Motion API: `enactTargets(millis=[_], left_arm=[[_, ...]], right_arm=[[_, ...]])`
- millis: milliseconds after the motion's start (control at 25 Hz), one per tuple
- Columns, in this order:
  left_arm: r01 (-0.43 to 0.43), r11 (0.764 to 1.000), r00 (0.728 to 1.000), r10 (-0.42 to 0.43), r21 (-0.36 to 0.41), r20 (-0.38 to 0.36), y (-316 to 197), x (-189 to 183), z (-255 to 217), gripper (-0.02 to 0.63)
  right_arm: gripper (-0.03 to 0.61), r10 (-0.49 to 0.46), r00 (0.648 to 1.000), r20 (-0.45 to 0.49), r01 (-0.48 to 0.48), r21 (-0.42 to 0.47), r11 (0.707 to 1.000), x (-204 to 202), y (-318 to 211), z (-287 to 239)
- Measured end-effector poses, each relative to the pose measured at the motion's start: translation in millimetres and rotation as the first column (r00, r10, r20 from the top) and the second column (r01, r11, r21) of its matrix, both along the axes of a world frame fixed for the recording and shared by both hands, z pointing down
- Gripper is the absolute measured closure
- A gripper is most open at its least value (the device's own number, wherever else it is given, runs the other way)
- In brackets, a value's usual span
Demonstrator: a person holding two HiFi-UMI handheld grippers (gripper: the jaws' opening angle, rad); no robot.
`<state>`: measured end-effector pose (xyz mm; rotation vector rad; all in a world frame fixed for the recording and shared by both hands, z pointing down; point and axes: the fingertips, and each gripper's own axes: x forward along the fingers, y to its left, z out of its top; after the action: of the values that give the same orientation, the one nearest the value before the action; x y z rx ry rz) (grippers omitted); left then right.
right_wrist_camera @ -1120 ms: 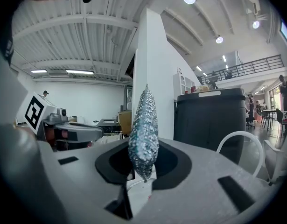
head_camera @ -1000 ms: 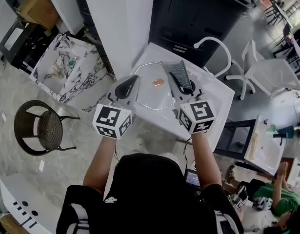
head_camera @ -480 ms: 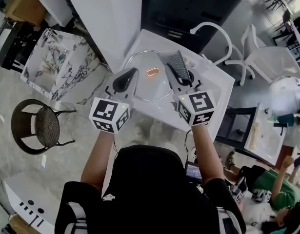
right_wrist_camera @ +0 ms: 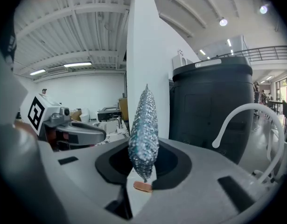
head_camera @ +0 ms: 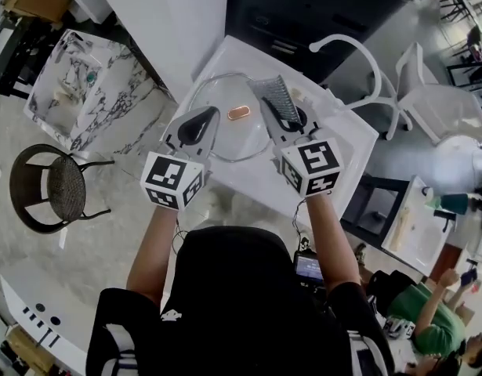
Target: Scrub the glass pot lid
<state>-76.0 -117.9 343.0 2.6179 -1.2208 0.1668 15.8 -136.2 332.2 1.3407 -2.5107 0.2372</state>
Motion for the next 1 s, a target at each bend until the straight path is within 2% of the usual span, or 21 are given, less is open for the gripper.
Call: enactTargets(millis=[320,680,880,920,1000], left_arm=[[-0.033,0.996,0.997,0.038,-0.08,0.064,-13,21,46,0.604],[-0.007,0.98,0.994,0.029,-0.197,0.108,-23,21,102,0.603],[-0.008,0.968,0.982,0.055,-0.251,0.179,-21,19,137,0.601],[-0.02,0.963,0.98,0.072,-0.268,0.184,-20,19,144,0.596],[-0.053,0.949,0.975,0.116,-0.311,0.188,-15,23,156,0.508]], right_arm=[[0.511,-0.049,0.999,-0.016,0.047,-0.085,0.995,12,-22,42],[0.511,-0.073,0.997,-0.025,0.068,-0.166,0.984,23,-40,83],[0.509,-0.091,0.995,-0.038,0.082,-0.203,0.976,25,-44,103],[0.509,-0.096,0.994,-0.044,0.085,-0.208,0.974,25,-45,107],[0.509,-0.103,0.993,-0.059,0.088,-0.217,0.972,28,-46,114]])
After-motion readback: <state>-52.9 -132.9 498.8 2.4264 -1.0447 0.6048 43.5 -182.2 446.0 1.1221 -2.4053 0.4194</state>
